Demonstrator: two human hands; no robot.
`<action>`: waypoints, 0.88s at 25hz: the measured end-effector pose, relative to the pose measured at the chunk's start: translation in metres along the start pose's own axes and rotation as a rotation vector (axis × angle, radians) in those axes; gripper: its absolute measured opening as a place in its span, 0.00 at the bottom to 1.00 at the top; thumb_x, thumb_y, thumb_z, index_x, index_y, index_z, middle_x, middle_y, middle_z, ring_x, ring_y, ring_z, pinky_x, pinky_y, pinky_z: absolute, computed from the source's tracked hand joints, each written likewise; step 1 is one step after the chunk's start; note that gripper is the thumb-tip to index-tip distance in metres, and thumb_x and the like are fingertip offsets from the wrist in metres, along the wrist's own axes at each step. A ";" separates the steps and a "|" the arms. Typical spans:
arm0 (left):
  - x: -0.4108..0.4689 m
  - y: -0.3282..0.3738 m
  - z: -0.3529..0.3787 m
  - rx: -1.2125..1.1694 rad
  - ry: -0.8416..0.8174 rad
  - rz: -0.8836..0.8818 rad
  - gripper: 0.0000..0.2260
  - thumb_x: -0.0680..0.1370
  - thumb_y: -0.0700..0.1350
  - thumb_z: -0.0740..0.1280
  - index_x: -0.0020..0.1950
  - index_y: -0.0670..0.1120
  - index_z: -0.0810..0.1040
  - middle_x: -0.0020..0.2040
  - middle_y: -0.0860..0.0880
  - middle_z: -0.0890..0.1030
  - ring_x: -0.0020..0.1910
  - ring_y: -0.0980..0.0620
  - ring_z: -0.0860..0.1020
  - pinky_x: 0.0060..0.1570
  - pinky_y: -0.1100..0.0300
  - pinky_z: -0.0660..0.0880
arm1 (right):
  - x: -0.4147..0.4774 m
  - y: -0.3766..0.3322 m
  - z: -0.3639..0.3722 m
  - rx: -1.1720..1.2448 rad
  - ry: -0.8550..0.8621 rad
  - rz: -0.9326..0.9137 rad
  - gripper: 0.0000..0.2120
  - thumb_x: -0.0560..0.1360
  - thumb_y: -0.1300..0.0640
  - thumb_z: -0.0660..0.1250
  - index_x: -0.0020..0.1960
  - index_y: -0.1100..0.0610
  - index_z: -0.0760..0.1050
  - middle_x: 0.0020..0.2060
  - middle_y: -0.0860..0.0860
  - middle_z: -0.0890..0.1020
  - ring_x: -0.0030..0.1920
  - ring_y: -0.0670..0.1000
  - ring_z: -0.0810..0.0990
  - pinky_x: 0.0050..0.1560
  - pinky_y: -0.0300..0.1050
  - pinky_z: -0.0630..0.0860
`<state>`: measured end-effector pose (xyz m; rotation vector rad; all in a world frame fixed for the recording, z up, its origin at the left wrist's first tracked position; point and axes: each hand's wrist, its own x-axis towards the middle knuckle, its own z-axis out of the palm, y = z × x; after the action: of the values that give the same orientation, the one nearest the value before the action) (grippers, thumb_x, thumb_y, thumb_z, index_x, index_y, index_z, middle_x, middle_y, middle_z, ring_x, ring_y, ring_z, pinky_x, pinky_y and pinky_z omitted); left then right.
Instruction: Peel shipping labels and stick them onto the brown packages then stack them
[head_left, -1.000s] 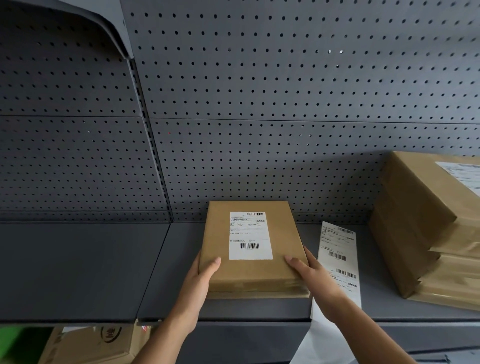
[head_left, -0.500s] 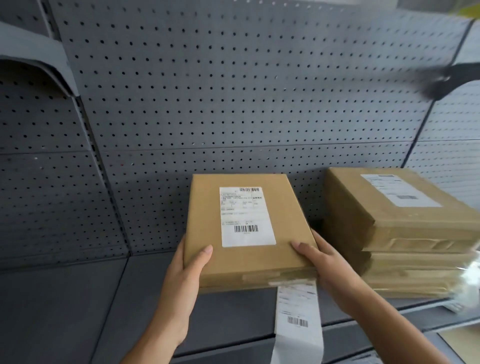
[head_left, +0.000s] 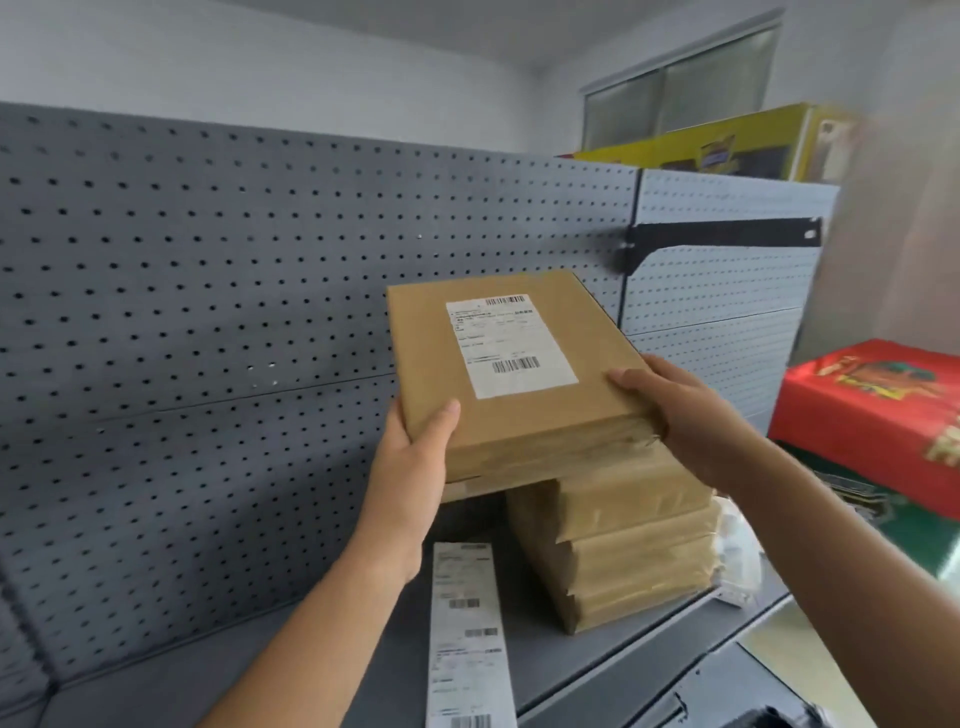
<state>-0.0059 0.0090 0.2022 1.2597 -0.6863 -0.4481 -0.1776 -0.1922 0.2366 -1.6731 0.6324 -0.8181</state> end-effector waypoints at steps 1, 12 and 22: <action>0.005 -0.002 0.017 0.011 -0.033 -0.006 0.15 0.82 0.56 0.65 0.69 0.63 0.72 0.59 0.63 0.82 0.57 0.64 0.78 0.48 0.65 0.70 | 0.008 0.000 -0.018 0.012 0.025 0.000 0.19 0.70 0.43 0.73 0.57 0.51 0.82 0.52 0.54 0.86 0.49 0.52 0.84 0.52 0.48 0.76; 0.053 -0.041 0.128 0.141 -0.085 -0.210 0.24 0.82 0.61 0.59 0.76 0.51 0.66 0.64 0.53 0.77 0.60 0.52 0.75 0.56 0.55 0.67 | 0.083 0.054 -0.115 -0.030 0.192 0.189 0.14 0.76 0.49 0.71 0.55 0.58 0.83 0.49 0.56 0.86 0.46 0.54 0.83 0.54 0.50 0.80; 0.063 -0.040 0.113 0.344 -0.119 -0.209 0.36 0.80 0.68 0.57 0.81 0.50 0.57 0.72 0.54 0.70 0.68 0.53 0.69 0.64 0.54 0.65 | 0.096 0.055 -0.110 -0.454 0.282 0.025 0.21 0.78 0.42 0.65 0.65 0.52 0.78 0.60 0.51 0.82 0.58 0.52 0.79 0.58 0.51 0.75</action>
<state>-0.0363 -0.1229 0.1951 1.6492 -0.7572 -0.5979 -0.2050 -0.3449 0.2181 -1.9640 1.0961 -0.9501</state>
